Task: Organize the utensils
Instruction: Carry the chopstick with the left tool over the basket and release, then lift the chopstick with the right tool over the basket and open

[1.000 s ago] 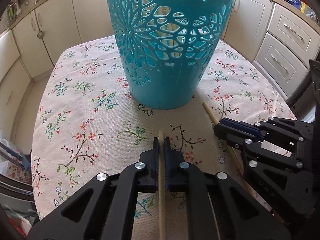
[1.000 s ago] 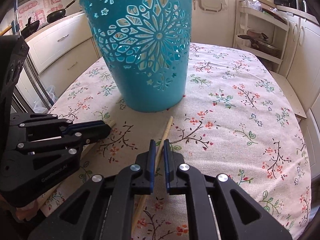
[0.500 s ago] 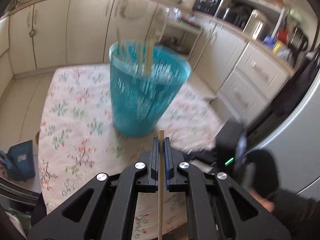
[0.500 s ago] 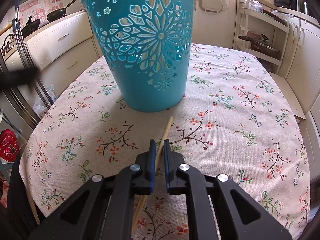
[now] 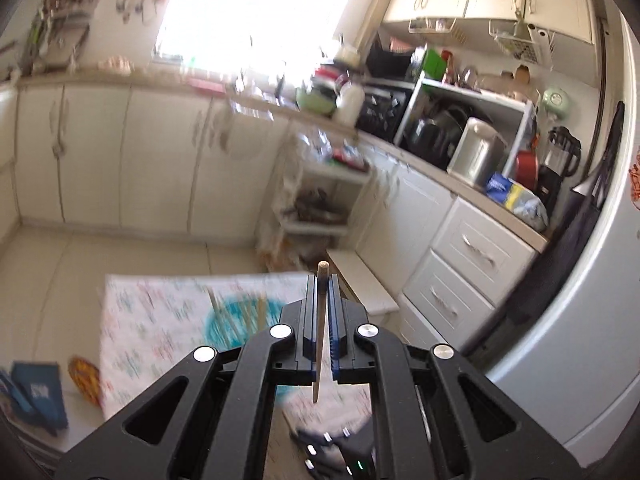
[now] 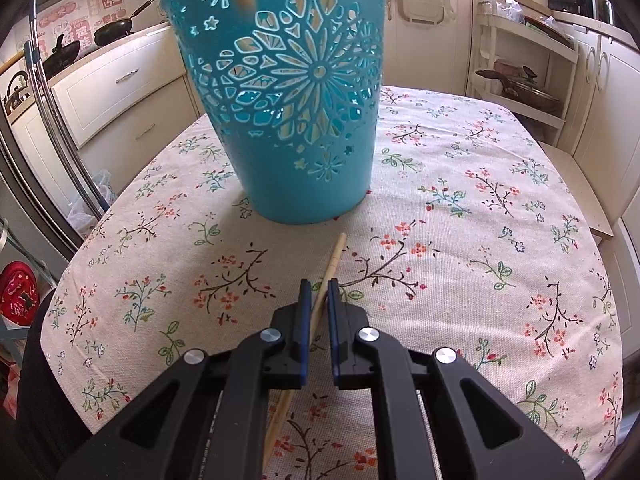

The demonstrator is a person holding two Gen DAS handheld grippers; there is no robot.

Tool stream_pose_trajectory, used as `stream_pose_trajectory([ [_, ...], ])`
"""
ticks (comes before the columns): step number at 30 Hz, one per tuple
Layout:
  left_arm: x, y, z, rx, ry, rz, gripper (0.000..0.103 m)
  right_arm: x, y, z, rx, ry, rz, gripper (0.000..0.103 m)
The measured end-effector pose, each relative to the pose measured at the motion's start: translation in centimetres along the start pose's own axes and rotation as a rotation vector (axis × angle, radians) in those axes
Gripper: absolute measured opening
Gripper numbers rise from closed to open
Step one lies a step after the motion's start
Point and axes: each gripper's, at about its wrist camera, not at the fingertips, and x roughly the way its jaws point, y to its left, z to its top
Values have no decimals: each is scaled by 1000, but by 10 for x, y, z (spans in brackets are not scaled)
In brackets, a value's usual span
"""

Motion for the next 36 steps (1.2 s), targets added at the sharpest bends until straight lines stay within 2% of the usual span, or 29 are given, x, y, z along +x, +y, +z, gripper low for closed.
stream_pose_trajectory([
  [7, 8, 0, 39, 24, -77, 76, 4, 1, -1, 0, 4, 0, 4, 9],
  [12, 25, 1, 38, 45, -79, 116, 4, 1, -2, 0, 9, 0, 8, 9],
  [17, 63, 11, 8, 52, 4, 160, 4, 1, -4, 1, 12, 2, 11, 9],
  [23, 104, 32, -35, 31, 165, 208, 5, 1, -4, 1, 6, 3, 3, 9],
  [24, 109, 35, -41, 34, 195, 227, 9, 2, -4, 1, 4, 3, 2, 9],
  [26, 110, 42, -50, 25, 221, 250, 26, 1, -5, 1, 5, 1, 5, 9],
  [27, 108, 45, -53, 12, 222, 261, 42, 1, -6, 1, 10, 2, 11, 9],
  [28, 102, 49, -56, -3, 209, 277, 51, 0, -8, 1, 21, 3, 19, 8],
  [32, 84, 59, -68, -16, 182, 321, 60, -3, -22, -1, 128, 31, 94, 6],
  [34, 74, 66, -77, -21, 175, 360, 70, -5, -31, -3, 207, 50, 162, 5],
  [36, 68, 73, -89, -23, 183, 392, 72, -10, -37, -4, 263, 50, 208, 5],
])
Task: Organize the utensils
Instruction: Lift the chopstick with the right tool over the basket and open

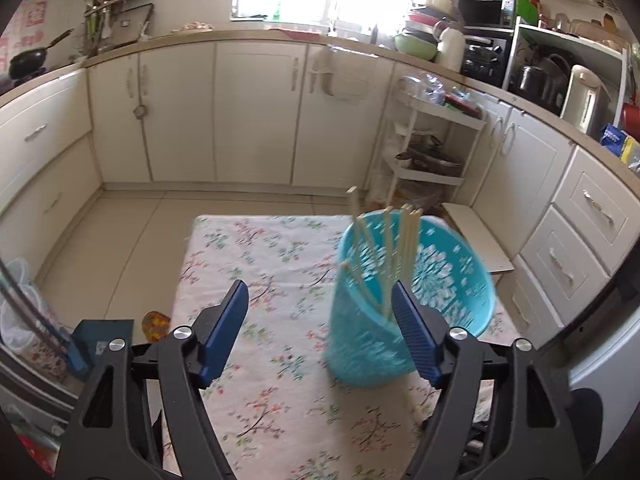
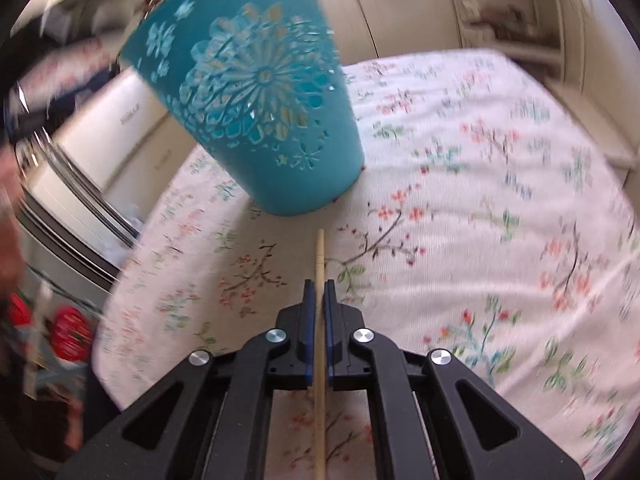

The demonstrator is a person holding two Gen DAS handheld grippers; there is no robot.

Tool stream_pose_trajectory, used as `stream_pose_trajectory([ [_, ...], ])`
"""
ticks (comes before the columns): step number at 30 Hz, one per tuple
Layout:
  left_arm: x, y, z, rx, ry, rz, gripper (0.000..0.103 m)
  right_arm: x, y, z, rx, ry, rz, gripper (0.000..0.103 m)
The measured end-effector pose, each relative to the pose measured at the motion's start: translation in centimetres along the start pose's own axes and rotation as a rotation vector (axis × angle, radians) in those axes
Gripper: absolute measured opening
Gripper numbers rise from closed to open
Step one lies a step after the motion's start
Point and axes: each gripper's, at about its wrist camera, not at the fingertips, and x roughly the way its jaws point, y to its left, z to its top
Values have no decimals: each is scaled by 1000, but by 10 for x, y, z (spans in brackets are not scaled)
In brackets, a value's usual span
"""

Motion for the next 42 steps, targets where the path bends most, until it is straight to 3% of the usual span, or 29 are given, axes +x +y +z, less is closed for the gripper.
stream_pose_trajectory([
  [6, 13, 23, -35, -61, 97, 18, 75, -27, -5, -3, 93, -38, 148, 5],
  [12, 20, 38, -60, -87, 146, 21, 75, -81, -4, 12, 105, -191, 275, 5],
  [17, 25, 43, -69, -100, 171, 18, 75, -135, 8, 51, 78, -354, 362, 5],
  [21, 25, 42, -73, -108, 181, 11, 75, -168, 30, 103, 21, -510, 405, 5],
  [25, 20, 35, -74, -92, 177, 11, 75, -171, 55, 144, -34, -636, 357, 5],
  [30, 9, 20, -73, -48, 161, 54, 81, -123, 75, 168, -53, -726, 167, 5],
  [35, -2, 16, -74, -25, 138, 100, 89, -74, 77, 163, -96, -688, 17, 5],
  [42, -11, 14, -75, -9, 112, 142, 95, -47, 73, 133, -152, -598, -39, 5],
])
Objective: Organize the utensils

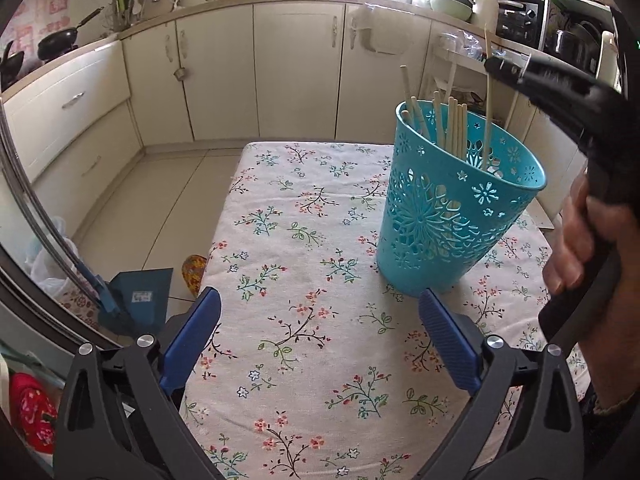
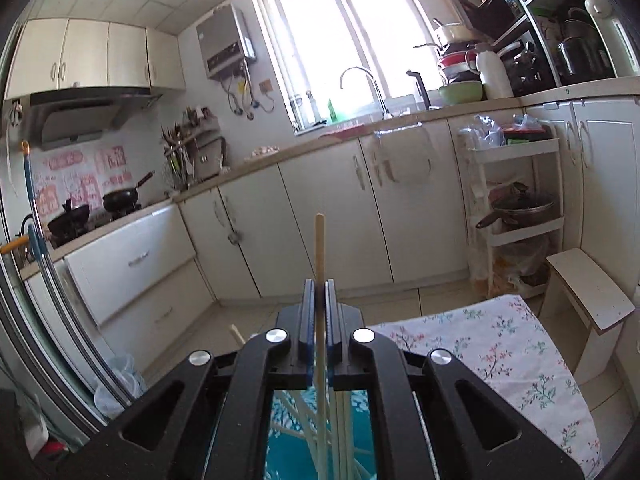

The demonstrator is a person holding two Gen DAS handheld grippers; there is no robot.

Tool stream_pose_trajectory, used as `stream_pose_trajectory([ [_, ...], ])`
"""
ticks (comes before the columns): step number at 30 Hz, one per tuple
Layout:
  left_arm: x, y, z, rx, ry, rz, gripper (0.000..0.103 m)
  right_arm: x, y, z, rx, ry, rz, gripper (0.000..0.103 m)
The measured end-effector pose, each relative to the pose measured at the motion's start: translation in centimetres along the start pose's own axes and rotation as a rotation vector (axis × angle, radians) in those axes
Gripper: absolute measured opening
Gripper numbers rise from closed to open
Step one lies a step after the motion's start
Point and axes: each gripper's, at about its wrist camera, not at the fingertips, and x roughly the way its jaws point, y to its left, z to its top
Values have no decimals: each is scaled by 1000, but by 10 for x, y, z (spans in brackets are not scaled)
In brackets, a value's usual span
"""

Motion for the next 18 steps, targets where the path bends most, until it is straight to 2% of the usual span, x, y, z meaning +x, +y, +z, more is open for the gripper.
stream_pose_trajectory([
  [3, -4, -2, 0, 8, -7, 6, 95, -8, 4, -4, -25, 17, 0, 9],
  [5, -8, -3, 1, 17, -16, 14, 95, -15, 6, -4, -29, 24, 8, 17],
  [9, -20, -6, 2, 33, -31, 43, 95, -33, 11, -6, -25, 38, 29, 21],
  [12, -30, -10, 3, 45, -23, 74, 95, -55, 14, -11, -15, 61, 48, 30],
  [14, -39, -13, 2, 58, -26, 85, 95, -69, 16, -11, -9, 75, 46, 48],
  [15, -46, -15, 2, 65, -28, 88, 95, -75, 17, -12, -5, 82, 48, 51],
  [18, -66, -19, 0, 75, -43, 78, 95, -103, 19, -14, 10, 110, 33, 70],
])
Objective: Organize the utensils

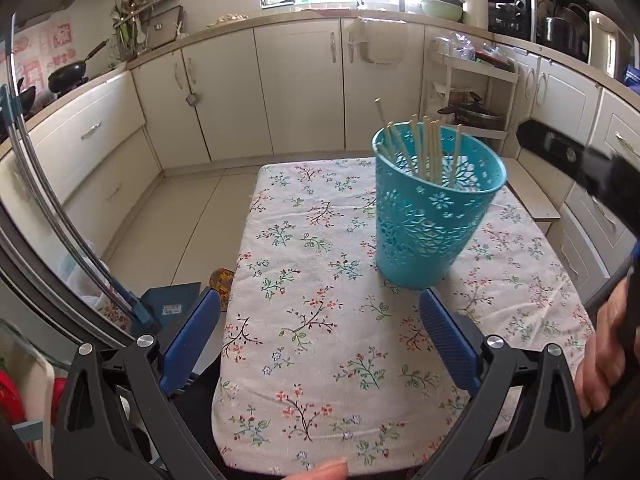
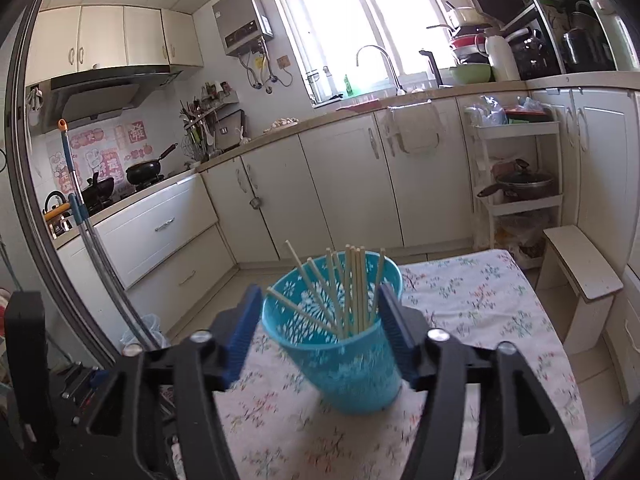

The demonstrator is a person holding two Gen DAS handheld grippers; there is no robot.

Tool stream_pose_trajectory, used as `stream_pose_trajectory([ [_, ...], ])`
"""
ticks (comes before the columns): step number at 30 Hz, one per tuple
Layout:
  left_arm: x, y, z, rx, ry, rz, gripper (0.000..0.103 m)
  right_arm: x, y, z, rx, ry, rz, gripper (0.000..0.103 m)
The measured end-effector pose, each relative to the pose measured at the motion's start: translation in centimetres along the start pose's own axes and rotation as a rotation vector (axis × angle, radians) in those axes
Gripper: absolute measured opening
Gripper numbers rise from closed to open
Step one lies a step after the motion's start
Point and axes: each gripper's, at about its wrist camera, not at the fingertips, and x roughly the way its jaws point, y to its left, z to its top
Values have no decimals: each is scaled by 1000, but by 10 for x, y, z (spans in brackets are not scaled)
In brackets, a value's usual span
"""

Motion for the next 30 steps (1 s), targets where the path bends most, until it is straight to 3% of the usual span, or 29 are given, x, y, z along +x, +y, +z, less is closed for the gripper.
stream_pose_trajectory([
  [5, -38, -3, -2, 11, 4, -28, 95, -39, 8, -7, 2, 40, -37, 95],
  [16, -120, -8, -24, 50, -66, 40, 95, -109, 39, -18, 21, 74, -47, 96],
  [30, -186, 7, -57, 17, -119, 63, 95, -178, 74, -48, -9, -36, -92, 96],
])
